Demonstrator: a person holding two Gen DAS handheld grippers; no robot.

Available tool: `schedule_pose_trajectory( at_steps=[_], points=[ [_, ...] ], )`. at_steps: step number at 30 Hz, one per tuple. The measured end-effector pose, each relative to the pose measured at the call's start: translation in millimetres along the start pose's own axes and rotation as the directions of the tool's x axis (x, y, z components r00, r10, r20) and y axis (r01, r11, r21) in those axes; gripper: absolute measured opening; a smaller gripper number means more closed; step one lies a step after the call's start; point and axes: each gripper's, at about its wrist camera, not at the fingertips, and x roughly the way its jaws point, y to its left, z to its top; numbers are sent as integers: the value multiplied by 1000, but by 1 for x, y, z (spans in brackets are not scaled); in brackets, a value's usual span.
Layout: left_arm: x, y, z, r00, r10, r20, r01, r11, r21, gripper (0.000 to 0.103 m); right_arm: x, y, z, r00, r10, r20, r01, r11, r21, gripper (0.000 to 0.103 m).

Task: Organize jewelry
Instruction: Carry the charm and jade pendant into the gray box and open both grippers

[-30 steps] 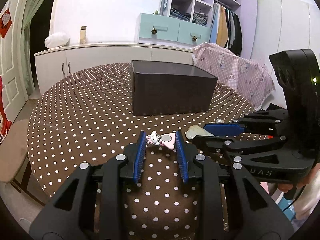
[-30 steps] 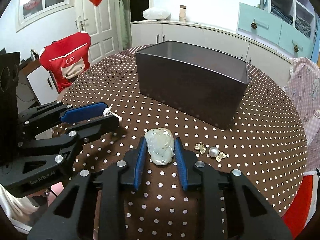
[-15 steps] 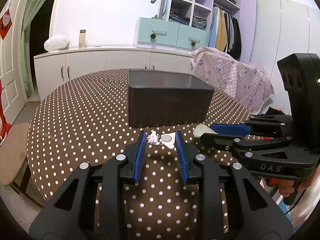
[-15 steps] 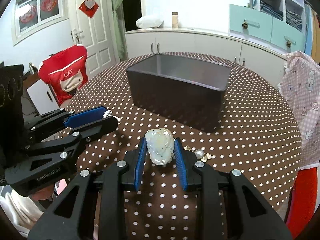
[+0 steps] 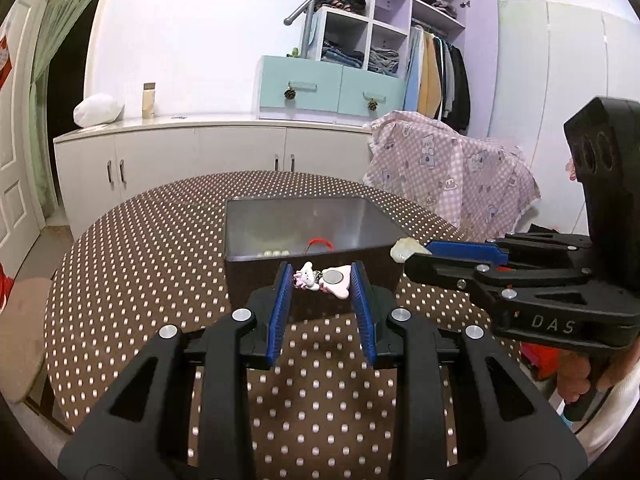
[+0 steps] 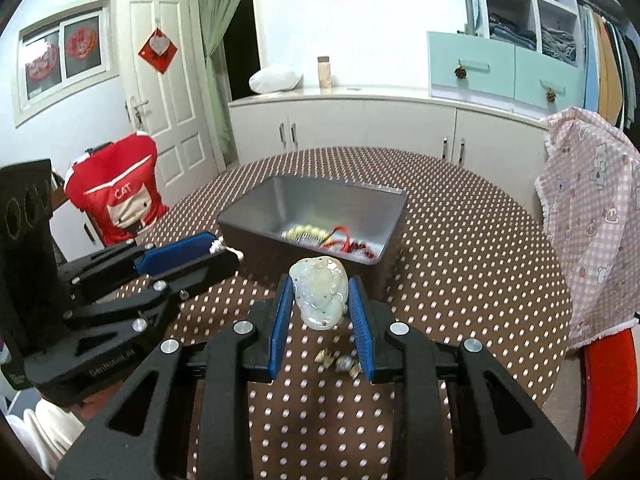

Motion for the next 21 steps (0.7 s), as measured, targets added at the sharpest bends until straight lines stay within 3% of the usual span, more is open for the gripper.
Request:
schedule_pose_trajectory(
  at_steps=[7,13,17,21],
  points=[
    [11,2,16,1000,-1,26,1,1000,-7,30,-4,-15,14,997,-2,80,-3,998,55,26],
    [20,11,23,998,-59,-2,59,997,-59,30,10,-18,20,998,-1,66,-2,999,47,26],
    [22,14,29,1000,-26,13,26,998,-59,30,19,-23,22,999,8,51,-11,998,57,26],
    [35,15,33,999,-12,-41,9,998,-56,30,26,-24,25,999,21,35,-23,998,55,27]
  ],
)
